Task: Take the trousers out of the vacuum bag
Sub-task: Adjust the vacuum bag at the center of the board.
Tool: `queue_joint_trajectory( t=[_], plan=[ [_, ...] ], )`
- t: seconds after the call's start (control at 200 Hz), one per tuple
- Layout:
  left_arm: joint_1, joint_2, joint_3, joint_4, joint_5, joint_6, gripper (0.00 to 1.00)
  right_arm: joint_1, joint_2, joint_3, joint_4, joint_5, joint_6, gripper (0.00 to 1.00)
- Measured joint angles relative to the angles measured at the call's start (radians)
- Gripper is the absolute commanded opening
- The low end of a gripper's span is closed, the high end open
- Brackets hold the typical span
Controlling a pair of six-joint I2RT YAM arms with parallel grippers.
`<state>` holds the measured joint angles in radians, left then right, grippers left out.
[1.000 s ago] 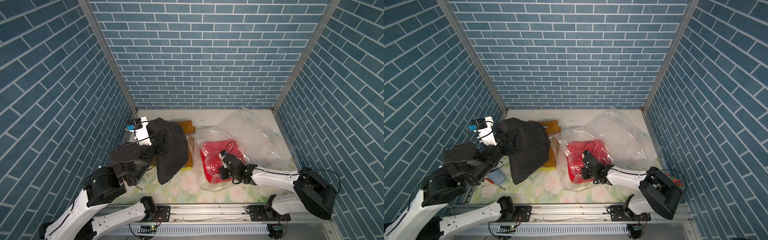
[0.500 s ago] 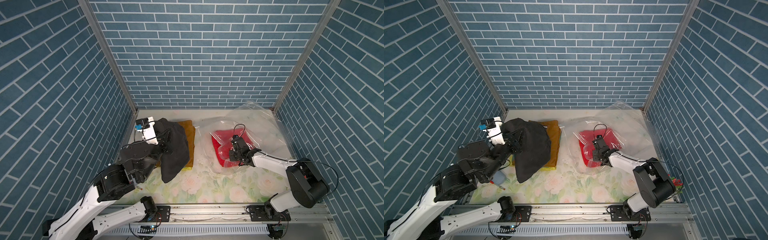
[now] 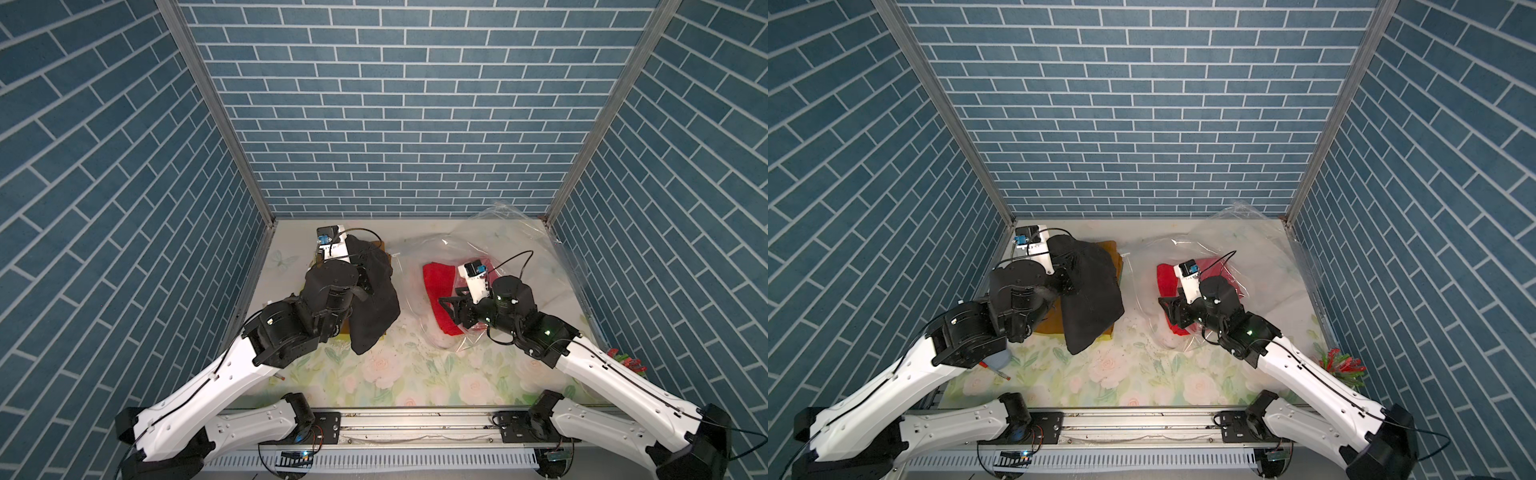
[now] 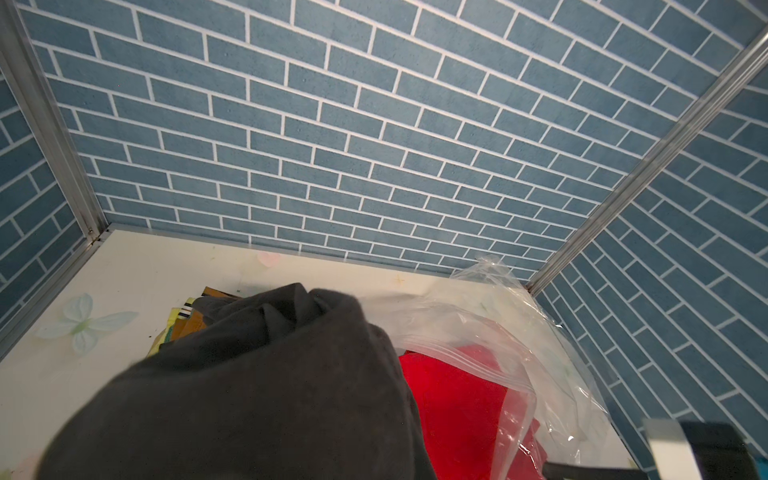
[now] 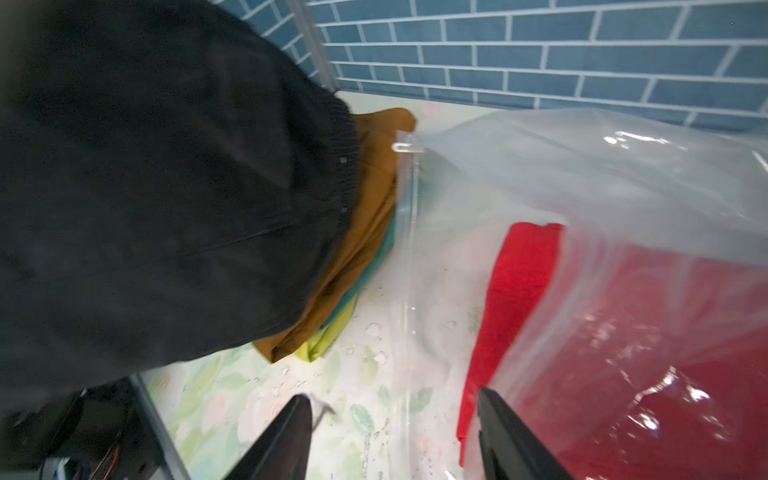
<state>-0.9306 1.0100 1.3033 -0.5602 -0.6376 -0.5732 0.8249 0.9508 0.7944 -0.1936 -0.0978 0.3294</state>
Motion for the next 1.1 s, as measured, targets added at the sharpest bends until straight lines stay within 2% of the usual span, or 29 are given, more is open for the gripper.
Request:
queue_joint_trajectory(
  t=[0.11,0.205,0.38,0.645,0.875,1.1],
  plan=[
    [0.029,0.021,0.003,0.006,0.013,-0.016,0.0,0.101,-0.011,-0.001,0.037,0.0,0.06,0.91],
    [0.049,0.039,0.003,0.01,0.026,-0.026,0.0,0.191,-0.003,-0.001,0.067,0.048,0.108,1.0],
    [0.088,0.059,0.003,0.023,0.065,-0.045,0.0,0.346,0.068,0.021,0.12,0.169,0.174,0.99],
    [0.12,0.066,-0.006,0.057,0.105,-0.067,0.0,0.526,0.271,0.184,0.16,0.38,0.229,1.0],
    [0.127,0.079,-0.024,0.077,0.122,-0.078,0.0,0.618,0.409,0.302,0.162,0.537,0.272,0.99],
    [0.128,0.085,-0.039,0.102,0.145,-0.087,0.0,0.639,0.539,0.405,0.097,0.665,0.317,1.0]
  ],
)
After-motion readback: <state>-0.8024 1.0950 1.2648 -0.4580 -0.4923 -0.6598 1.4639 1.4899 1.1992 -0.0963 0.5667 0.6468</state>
